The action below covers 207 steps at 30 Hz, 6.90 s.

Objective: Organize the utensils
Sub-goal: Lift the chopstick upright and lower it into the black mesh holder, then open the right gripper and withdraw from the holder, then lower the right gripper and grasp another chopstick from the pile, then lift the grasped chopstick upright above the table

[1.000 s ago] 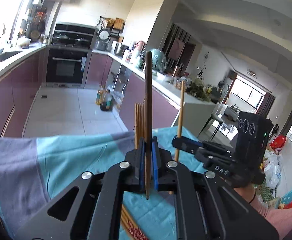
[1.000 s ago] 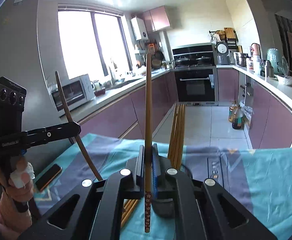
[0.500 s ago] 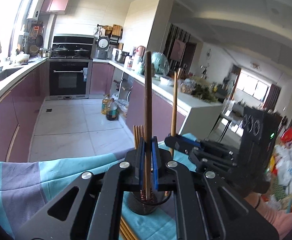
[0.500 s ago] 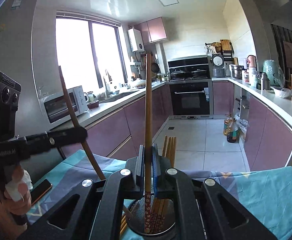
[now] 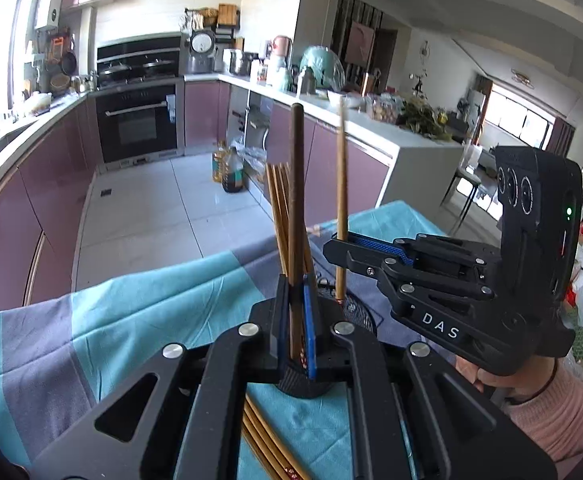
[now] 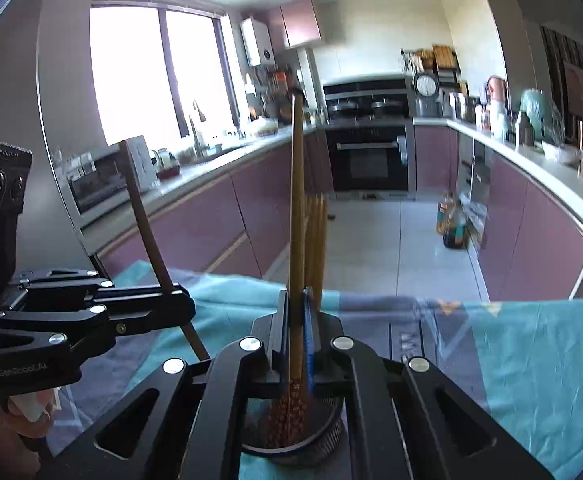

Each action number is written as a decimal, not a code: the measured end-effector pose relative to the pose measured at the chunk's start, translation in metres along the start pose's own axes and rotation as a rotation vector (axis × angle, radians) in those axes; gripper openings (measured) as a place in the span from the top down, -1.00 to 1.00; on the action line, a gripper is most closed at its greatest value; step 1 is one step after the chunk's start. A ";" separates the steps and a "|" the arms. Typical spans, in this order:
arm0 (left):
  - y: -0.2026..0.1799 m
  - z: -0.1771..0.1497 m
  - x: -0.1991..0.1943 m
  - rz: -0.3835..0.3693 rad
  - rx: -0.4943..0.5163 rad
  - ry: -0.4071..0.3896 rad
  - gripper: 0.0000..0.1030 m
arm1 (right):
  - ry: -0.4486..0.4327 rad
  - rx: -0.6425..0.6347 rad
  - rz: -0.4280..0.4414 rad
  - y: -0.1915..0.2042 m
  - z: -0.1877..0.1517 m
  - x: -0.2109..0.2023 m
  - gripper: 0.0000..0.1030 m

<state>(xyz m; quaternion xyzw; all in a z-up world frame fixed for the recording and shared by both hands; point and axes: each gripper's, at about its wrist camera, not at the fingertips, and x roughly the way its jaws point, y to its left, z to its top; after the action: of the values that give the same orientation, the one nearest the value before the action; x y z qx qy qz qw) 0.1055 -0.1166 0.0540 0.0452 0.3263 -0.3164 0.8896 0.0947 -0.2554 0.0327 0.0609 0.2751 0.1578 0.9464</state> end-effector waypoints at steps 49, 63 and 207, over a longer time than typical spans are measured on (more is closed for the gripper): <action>0.064 -0.112 -0.032 0.244 -0.116 -0.025 -0.24 | 0.149 -0.037 0.162 0.053 -0.088 -0.030 0.17; 0.062 -0.157 0.003 0.265 -0.119 0.128 -0.22 | 0.284 0.025 0.133 0.058 -0.126 0.005 0.17; 0.048 -0.158 0.048 0.129 -0.147 0.215 0.86 | 0.333 -0.030 0.083 0.075 -0.112 0.039 0.89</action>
<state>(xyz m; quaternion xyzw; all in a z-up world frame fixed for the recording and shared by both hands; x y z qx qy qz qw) 0.0747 -0.0583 -0.1047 0.0342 0.4383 -0.2272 0.8690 0.0452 -0.1683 -0.0655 0.0311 0.4229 0.2088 0.8812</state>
